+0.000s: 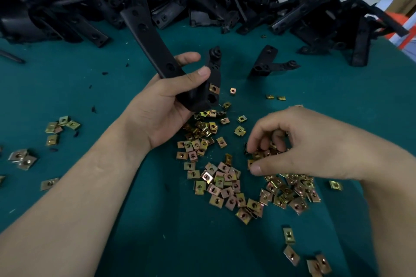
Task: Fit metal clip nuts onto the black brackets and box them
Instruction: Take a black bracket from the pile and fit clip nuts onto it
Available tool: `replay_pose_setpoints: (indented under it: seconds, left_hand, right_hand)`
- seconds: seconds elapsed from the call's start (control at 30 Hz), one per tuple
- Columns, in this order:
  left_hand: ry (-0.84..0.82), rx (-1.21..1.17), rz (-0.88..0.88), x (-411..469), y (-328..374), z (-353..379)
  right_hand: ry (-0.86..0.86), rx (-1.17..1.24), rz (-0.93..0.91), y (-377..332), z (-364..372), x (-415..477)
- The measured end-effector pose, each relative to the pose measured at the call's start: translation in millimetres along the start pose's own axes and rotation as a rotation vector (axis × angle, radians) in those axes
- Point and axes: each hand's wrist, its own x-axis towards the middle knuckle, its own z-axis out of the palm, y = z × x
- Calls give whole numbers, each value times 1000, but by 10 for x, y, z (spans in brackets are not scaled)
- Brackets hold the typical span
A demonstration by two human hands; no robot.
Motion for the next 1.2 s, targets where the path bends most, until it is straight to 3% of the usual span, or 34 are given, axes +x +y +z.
replay_pose_setpoints:
  seconds: [0.3,0.53,0.73,0.83,1.0,1.1,1.2]
  left_hand:
    - [10,38,-10,5,-4,-15]
    - [-79,57,-38,-25,-6,-18]
    - [-136,56,-59,-35,-12,-18]
    - [-137,65,-58,-32,-11,-13]
    - [-126,82,-69,-42,-9,7]
    - [-129,89,-80,-57,-10,22]
    - [-171,96,-90,-68,-7,34]
  right_hand:
    - [10,-73,-47,-61,67,20]
    - [143,412,-67,-55,-21,11]
    - [-115,271,-38,-55,27,16]
    - [-139,277,1,-58,64,34]
    - [134,473,-6,-73,69,89]
    - [300,827,-23,-105,70,116]
    - [338,1108,-79,-168,139,161]
